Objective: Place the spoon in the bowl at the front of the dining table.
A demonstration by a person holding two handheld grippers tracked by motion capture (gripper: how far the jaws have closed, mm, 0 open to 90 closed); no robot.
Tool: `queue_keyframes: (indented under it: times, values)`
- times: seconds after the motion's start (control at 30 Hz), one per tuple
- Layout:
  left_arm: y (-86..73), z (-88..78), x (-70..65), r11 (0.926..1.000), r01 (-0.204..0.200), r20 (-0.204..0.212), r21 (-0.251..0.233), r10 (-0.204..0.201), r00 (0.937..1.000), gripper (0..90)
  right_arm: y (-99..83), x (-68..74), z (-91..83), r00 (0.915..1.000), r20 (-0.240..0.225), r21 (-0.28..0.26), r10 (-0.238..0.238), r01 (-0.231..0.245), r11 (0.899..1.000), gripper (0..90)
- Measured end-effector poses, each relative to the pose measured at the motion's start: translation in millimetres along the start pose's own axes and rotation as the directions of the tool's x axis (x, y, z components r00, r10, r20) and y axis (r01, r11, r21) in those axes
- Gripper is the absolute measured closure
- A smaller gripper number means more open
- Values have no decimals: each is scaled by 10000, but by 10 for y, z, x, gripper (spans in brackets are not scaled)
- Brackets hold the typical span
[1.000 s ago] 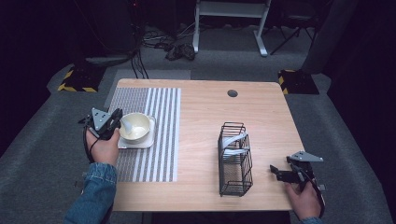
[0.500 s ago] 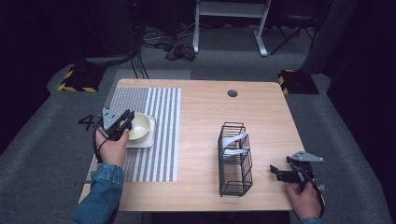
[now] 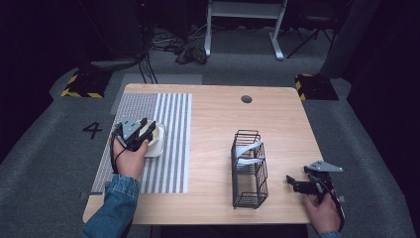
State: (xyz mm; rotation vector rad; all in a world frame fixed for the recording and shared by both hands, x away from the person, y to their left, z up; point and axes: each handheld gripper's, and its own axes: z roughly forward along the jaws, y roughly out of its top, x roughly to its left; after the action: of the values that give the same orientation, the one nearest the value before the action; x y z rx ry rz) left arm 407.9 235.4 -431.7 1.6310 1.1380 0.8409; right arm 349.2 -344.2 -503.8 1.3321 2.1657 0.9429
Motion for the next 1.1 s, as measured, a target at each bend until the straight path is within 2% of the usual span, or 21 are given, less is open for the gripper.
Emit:
queue_keyframes:
  times: [0.3,0.63,0.87,1.1]
  values:
    - [-12,62,-129,9999,-31,259,111,28,9997,593,0,0,0,10000,4,-1,-3,3,10000,145]
    - [-50,83,-177,9999,40,369,150,-46,9993,581,0,1,0,10000,6,-2,-3,3,10000,145]
    - [-1,24,-212,9999,119,420,-56,-117,9990,531,0,0,0,10000,5,-2,-2,2,10000,145]
    - [45,-157,-204,9994,291,375,-160,-284,9989,475,0,0,0,10000,2,-2,-3,3,10000,145]
